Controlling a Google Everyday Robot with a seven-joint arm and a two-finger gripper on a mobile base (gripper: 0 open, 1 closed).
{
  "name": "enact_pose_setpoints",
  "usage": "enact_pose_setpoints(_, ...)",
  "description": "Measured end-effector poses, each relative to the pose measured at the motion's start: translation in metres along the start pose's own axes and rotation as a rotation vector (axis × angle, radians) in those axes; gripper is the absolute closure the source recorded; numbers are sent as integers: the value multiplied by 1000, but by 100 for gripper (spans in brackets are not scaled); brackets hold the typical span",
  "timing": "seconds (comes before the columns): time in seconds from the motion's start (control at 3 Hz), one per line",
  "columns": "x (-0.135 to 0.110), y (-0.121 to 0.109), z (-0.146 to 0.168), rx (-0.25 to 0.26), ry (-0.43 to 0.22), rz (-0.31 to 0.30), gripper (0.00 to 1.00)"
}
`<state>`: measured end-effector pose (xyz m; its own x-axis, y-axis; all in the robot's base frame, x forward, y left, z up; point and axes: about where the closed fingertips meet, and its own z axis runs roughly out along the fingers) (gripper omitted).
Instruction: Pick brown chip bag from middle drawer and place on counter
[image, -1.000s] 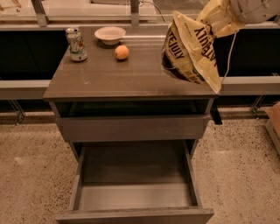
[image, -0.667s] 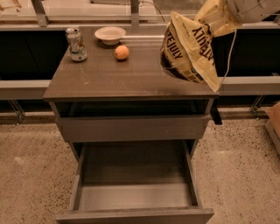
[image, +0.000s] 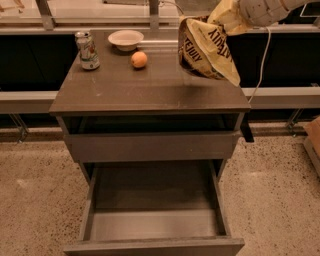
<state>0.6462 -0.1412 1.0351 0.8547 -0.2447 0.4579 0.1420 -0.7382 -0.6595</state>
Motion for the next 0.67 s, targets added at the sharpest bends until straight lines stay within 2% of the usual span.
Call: enact_pose_setpoints(0.67,34,14,30,120,69,-9,100)
